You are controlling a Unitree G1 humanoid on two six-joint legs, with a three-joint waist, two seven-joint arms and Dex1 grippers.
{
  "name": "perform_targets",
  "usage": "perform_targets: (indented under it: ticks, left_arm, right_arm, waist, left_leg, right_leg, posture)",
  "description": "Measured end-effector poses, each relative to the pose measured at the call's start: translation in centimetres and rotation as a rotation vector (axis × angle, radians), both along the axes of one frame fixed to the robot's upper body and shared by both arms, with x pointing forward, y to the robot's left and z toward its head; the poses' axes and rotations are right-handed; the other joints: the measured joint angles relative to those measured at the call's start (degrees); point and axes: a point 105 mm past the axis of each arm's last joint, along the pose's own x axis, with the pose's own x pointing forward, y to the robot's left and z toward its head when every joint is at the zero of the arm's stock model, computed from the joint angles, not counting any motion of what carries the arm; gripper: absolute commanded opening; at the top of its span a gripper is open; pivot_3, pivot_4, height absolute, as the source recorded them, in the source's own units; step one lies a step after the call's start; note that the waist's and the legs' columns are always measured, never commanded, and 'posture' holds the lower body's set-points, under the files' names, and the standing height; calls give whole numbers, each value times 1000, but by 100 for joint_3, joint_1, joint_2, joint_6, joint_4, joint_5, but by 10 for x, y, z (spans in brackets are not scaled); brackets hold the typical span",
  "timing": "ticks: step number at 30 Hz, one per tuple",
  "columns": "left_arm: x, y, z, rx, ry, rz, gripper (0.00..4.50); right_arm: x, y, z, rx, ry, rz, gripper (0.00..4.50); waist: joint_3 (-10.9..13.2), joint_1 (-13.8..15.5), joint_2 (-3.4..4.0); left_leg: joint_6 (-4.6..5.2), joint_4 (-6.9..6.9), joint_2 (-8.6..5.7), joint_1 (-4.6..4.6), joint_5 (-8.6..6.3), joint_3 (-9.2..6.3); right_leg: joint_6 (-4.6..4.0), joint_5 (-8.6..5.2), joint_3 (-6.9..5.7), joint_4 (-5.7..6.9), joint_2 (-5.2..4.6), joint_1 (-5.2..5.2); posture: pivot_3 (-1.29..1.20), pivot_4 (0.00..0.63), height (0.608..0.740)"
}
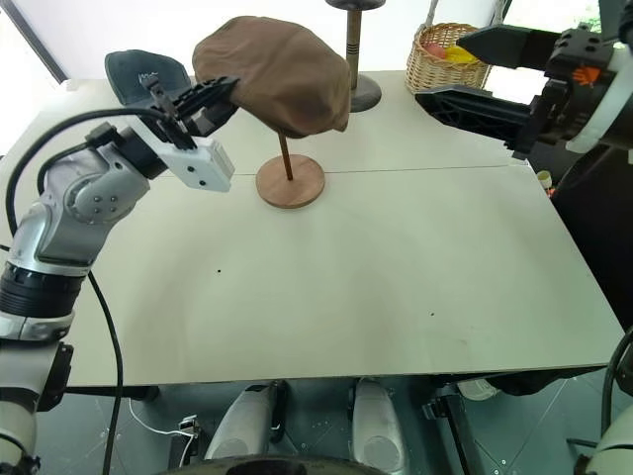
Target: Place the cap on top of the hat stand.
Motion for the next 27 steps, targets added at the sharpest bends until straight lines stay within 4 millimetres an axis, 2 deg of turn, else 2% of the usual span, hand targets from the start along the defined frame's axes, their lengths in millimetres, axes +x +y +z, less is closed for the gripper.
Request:
perform_targets:
  ticks: [8,13,20,27]
  left_arm:
    - [10,11,-12,-56,39,101,715]
    - [9,11,-9,-80,35,112,715]
    - [14,24,-1,-127,34,174,715]
    - [18,26,-3,-172,57,198,715]
  right_arm:
    - [0,3,-2,6,14,7,4500]
    - [2,4,-4,19,21,3,4500]
    - [4,5,-6,22,32,7,4500]
    - [6,5,-7,29,37,5,4500]
  waist:
    - [0,5,0]
    - [-1,4,0]
    - [0,2,0]
    - [0,4,0]
  left_leg:
    - [0,1,0,0,0,-1]
    - [0,2,0,0,0,-1]
    - [0,1,0,1,0,-1]
    - [0,2,0,0,0,-1]
  right_leg:
    - [-1,1,0,-1,0,1]
    - [-1,1,0,0,0,1]
    - [0,1,0,0,1,1]
    - [0,1,0,0,1,1]
  posture:
    - [0,150,740]
    - [0,150,740]
    - [0,150,740]
    - [0,150,740]
